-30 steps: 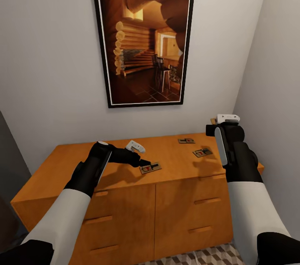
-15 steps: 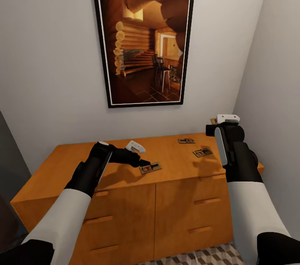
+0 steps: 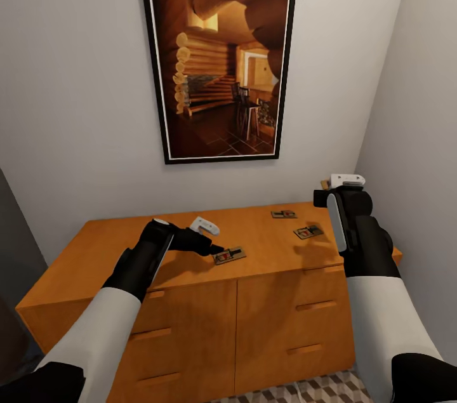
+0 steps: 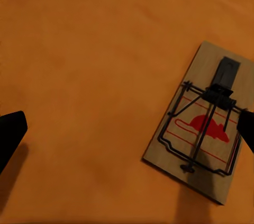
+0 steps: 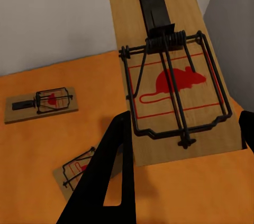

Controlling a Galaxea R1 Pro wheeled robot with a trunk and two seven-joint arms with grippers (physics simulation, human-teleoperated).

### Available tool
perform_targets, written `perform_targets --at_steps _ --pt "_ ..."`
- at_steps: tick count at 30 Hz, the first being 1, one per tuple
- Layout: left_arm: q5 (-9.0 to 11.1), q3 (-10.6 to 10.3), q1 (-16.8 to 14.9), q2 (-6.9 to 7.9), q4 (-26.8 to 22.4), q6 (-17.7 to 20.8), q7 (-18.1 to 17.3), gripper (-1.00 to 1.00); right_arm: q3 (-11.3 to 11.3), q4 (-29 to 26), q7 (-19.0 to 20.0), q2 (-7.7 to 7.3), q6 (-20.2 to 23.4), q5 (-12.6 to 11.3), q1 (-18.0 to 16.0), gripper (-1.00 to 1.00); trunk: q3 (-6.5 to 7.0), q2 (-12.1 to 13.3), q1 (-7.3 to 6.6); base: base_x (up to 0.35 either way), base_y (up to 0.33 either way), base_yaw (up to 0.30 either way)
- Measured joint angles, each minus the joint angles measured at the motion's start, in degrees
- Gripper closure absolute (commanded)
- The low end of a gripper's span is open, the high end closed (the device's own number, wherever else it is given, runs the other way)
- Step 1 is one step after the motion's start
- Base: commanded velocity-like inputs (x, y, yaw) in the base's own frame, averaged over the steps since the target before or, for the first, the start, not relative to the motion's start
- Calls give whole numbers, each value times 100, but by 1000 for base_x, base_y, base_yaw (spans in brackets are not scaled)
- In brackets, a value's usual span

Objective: Take the four mousetraps from the cabinet in the bathroom and place them on the bathroom floor. Make sure all four end up on the same floor surface, and ensure that at least two of them are either under or directly next to the same bathroom sink.

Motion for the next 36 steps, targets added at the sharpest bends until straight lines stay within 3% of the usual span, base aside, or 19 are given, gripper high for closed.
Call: perform_targets --at_steps 17,29,33,36 --pt "-5 -5 0 -33 -20 7 31 -100 2 0 0 0 0 -1 -2 100 0 0 0 0 0 0" --pt "-29 -58 1 -244 -23 -14 17 -100 -1 8 0 0 0 -7 1 100 0 0 0 0 0 0" --pt "-46 -245 0 -281 -17 -16 15 -100 1 8 -1 0 0 -6 1 100 0 0 0 0 0 0" --pt "-46 -626 2 -286 -9 -18 16 -100 2 9 -4 0 0 -7 2 100 0 0 0 0 0 0"
